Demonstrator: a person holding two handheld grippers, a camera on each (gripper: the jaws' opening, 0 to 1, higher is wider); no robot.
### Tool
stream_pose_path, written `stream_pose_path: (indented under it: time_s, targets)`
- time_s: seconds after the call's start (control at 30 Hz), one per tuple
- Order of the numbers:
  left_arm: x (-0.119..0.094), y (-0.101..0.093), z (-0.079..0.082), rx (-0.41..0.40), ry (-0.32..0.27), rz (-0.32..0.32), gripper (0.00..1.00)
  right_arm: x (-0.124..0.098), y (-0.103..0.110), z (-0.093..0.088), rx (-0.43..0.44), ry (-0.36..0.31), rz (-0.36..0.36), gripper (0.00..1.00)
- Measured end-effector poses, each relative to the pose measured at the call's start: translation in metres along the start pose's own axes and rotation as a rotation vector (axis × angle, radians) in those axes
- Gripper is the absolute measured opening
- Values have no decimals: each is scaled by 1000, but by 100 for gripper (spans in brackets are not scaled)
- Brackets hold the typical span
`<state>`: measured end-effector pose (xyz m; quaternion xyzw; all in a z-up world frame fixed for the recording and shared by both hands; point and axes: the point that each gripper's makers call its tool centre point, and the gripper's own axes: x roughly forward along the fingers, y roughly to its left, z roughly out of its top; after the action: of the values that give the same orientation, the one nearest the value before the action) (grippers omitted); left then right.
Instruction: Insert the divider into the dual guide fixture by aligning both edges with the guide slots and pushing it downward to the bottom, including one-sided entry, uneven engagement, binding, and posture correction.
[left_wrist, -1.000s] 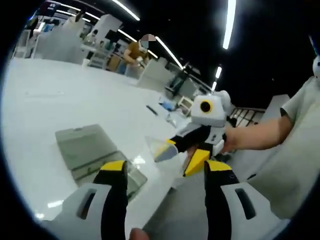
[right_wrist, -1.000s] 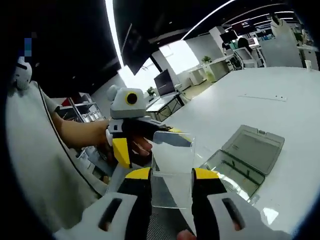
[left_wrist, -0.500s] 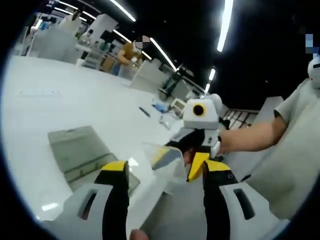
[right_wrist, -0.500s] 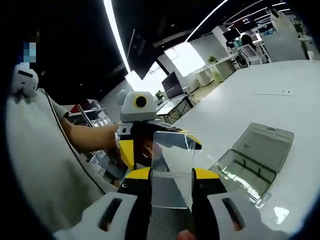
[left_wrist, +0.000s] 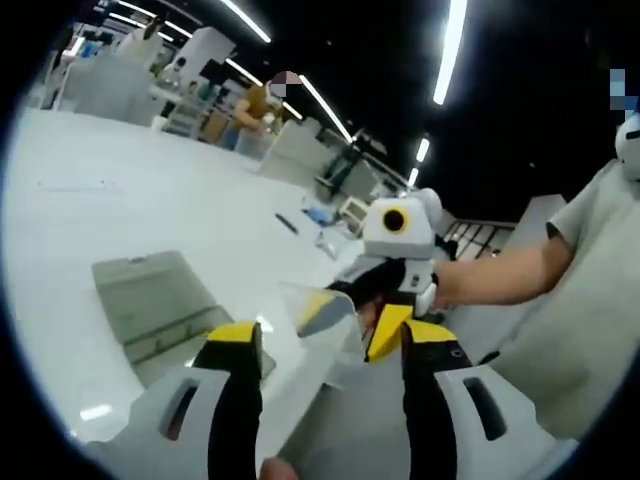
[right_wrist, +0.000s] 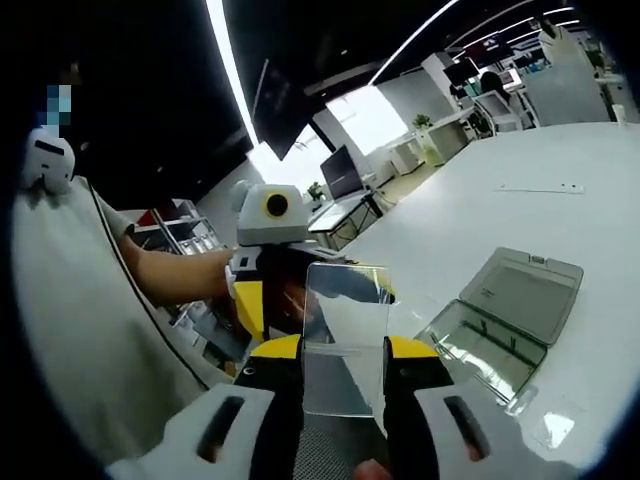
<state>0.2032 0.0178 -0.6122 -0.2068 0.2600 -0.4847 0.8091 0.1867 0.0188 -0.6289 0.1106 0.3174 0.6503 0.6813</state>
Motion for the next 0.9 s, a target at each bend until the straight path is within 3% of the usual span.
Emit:
stream_pose_path:
  time_s: [0.37,0.9]
  targets:
    - [-4,3,1,-12,-12,0,52,0,2,0,4,1,6,26]
    - [0,-2,14,-25,-57,-32,50,-1,8,2,26,-11,32,26]
